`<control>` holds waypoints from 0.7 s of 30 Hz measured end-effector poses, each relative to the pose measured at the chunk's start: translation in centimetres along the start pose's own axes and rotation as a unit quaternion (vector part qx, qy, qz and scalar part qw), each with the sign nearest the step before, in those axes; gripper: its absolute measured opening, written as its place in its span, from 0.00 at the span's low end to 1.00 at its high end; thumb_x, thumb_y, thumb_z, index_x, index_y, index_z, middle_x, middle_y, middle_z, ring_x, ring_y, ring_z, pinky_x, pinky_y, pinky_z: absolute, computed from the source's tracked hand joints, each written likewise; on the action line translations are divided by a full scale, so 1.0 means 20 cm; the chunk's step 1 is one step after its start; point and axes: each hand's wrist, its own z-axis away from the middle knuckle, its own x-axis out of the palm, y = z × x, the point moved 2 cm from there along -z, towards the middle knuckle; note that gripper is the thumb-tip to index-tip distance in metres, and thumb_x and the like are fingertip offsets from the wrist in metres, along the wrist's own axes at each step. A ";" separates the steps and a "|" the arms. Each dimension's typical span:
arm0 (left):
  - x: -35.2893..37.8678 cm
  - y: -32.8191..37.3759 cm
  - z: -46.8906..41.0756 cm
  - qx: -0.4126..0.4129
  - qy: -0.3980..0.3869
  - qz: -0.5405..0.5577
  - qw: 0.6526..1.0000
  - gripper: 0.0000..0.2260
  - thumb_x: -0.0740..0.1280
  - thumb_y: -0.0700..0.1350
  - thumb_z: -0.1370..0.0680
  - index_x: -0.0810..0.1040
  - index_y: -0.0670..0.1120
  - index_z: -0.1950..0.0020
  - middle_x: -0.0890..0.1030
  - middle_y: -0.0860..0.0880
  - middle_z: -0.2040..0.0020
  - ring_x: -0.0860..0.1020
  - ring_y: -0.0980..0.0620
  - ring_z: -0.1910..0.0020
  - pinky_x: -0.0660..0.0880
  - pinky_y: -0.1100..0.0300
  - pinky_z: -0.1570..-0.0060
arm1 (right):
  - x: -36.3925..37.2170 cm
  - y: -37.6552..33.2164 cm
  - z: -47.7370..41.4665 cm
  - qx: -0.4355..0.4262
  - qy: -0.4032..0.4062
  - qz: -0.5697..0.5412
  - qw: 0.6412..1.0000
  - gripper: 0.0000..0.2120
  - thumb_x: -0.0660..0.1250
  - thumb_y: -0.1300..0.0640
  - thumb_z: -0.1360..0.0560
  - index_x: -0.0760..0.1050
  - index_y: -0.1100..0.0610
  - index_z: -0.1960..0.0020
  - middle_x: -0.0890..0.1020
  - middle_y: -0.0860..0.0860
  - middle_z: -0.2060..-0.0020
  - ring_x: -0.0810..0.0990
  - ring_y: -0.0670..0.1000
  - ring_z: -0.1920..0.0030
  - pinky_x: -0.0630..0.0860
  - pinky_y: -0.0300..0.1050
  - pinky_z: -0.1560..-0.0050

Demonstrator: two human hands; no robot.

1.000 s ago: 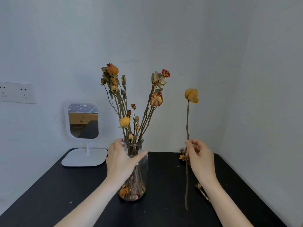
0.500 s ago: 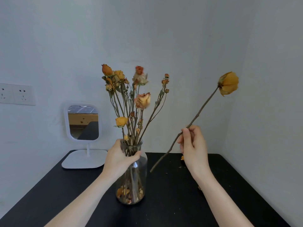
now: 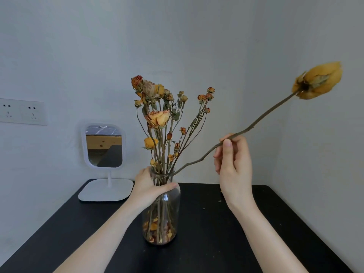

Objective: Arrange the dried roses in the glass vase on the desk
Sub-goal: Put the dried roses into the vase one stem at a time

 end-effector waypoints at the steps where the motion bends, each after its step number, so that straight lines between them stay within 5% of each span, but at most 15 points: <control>1: 0.00 0.00 0.01 0.001 0.013 0.012 1.000 0.28 0.77 0.57 0.37 0.75 0.49 0.42 0.78 0.50 0.44 0.74 0.50 0.42 0.72 0.45 0.39 | 0.01 -0.01 0.00 -0.008 0.000 0.005 1.000 0.07 0.54 0.56 0.21 0.68 0.48 0.56 0.74 0.46 0.69 0.74 0.44 0.69 0.70 0.29 0.70; 6: 0.00 -0.02 0.01 -0.003 0.023 0.022 0.999 0.29 0.77 0.56 0.38 0.72 0.52 0.41 0.77 0.54 0.45 0.75 0.55 0.44 0.73 0.54 0.43 | 0.05 -0.04 -0.03 -0.036 0.005 0.005 0.999 0.08 0.54 0.58 0.20 0.68 0.48 0.55 0.73 0.47 0.68 0.74 0.43 0.69 0.70 0.30 0.69; 11: 0.02 -0.02 0.03 0.007 0.038 0.015 0.999 0.17 0.75 0.51 0.34 0.69 0.64 0.54 0.77 0.68 0.59 0.73 0.76 0.56 0.67 0.77 0.62 | 0.13 -0.04 -0.04 -0.049 -0.029 0.063 0.996 0.10 0.54 0.58 0.20 0.67 0.45 0.56 0.74 0.47 0.68 0.72 0.44 0.68 0.71 0.41 0.68; 18: 0.04 -0.03 0.03 -0.003 0.012 0.057 0.998 0.19 0.74 0.49 0.31 0.67 0.65 0.50 0.75 0.65 0.51 0.72 0.68 0.51 0.68 0.71 0.54 | 0.20 0.01 -0.01 -0.064 -0.054 0.156 0.984 0.04 0.60 0.59 0.22 0.72 0.52 0.52 0.73 0.39 0.66 0.75 0.39 0.63 0.71 0.27 0.65; 21: 0.04 -0.03 0.04 0.008 0.012 0.062 0.998 0.19 0.74 0.49 0.31 0.67 0.65 0.51 0.74 0.66 0.52 0.72 0.70 0.52 0.67 0.74 0.56 | 0.22 0.00 -0.02 -0.086 -0.043 0.198 0.975 0.07 0.62 0.58 0.22 0.77 0.58 0.49 0.77 0.43 0.63 0.76 0.39 0.64 0.70 0.24 0.63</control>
